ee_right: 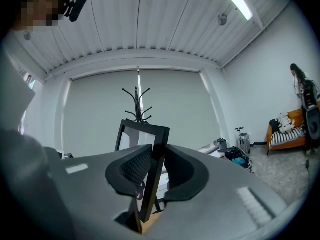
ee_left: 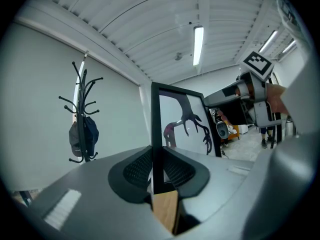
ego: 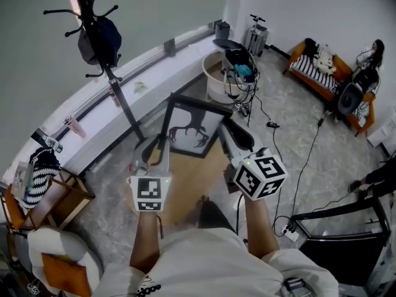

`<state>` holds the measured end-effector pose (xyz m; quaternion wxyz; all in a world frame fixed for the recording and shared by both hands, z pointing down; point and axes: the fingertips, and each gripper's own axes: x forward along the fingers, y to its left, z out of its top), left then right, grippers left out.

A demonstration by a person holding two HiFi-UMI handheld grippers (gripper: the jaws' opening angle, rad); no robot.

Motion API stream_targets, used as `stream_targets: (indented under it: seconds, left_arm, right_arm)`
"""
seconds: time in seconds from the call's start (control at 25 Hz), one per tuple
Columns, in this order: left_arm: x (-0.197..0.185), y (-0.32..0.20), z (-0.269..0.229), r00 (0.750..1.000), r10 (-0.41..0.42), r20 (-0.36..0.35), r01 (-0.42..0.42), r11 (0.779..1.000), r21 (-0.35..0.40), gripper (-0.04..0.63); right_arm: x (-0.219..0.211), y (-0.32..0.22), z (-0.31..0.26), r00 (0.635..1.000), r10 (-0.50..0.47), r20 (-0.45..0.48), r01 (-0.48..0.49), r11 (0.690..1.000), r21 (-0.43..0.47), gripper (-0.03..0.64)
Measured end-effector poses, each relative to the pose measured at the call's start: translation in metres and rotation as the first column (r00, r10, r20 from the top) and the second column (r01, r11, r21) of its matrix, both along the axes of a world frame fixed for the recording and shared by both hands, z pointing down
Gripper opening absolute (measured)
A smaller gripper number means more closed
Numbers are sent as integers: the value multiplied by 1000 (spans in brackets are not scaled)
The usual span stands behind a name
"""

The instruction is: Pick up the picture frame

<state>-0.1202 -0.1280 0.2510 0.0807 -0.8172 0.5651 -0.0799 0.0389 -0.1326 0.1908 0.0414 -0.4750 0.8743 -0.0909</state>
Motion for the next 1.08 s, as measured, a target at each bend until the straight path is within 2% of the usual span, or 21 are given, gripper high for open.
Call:
stream_targets:
  seconds: [1.08]
  left_arm:
    - [-1, -7, 13, 1000, -5, -7, 5, 1000, -26, 75]
  right_arm:
    - [-1, -8, 11, 1000, -6, -12, 5, 1000, -24, 81]
